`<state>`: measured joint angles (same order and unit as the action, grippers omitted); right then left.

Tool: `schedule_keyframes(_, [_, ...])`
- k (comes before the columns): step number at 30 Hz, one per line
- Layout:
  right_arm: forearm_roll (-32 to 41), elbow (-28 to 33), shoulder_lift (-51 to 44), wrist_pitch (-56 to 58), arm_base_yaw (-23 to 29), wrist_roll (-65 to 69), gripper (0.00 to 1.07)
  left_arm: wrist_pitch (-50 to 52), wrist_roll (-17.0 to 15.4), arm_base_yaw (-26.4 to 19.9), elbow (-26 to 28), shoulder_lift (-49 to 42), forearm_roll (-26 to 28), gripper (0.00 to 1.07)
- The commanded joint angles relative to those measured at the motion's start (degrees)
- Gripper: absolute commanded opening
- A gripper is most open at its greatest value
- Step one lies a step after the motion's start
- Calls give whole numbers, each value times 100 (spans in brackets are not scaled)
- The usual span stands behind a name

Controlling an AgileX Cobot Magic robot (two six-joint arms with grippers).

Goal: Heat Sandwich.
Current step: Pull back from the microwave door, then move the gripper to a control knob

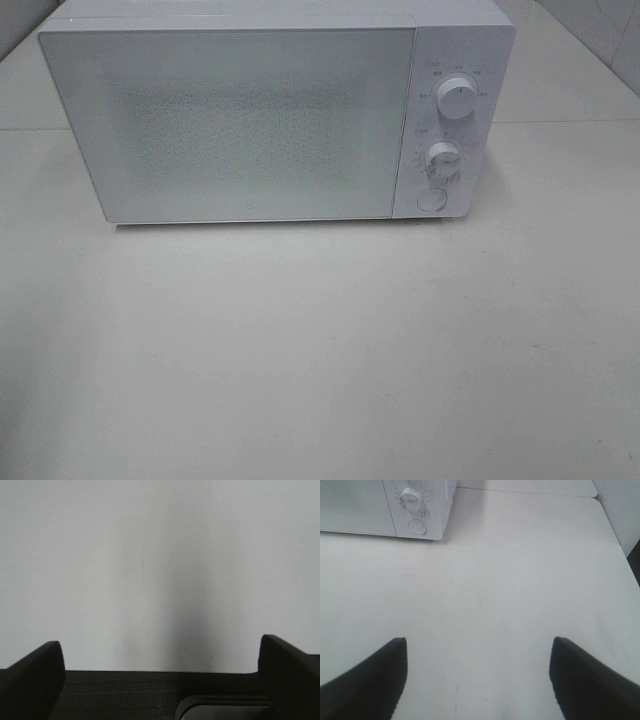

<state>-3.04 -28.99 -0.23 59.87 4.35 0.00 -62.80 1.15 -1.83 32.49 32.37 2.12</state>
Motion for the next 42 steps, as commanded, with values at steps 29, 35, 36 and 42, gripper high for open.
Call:
schedule_keyframes(29, [0,6,-155,-34,-34,57,76,344,0,-29,-407,-3438,6,98])
schedule_keyframes(35, [0,6,-155,-34,-34,57,76,350,0,-29,-413,-3421,6,98])
schedule_keyframes(36, [0,6,-155,-34,-34,57,76,350,0,-29,-413,-3421,6,98])
schedule_keyframes(42, [0,6,-155,-34,-34,57,76,350,0,-29,-413,-3415,6,98])
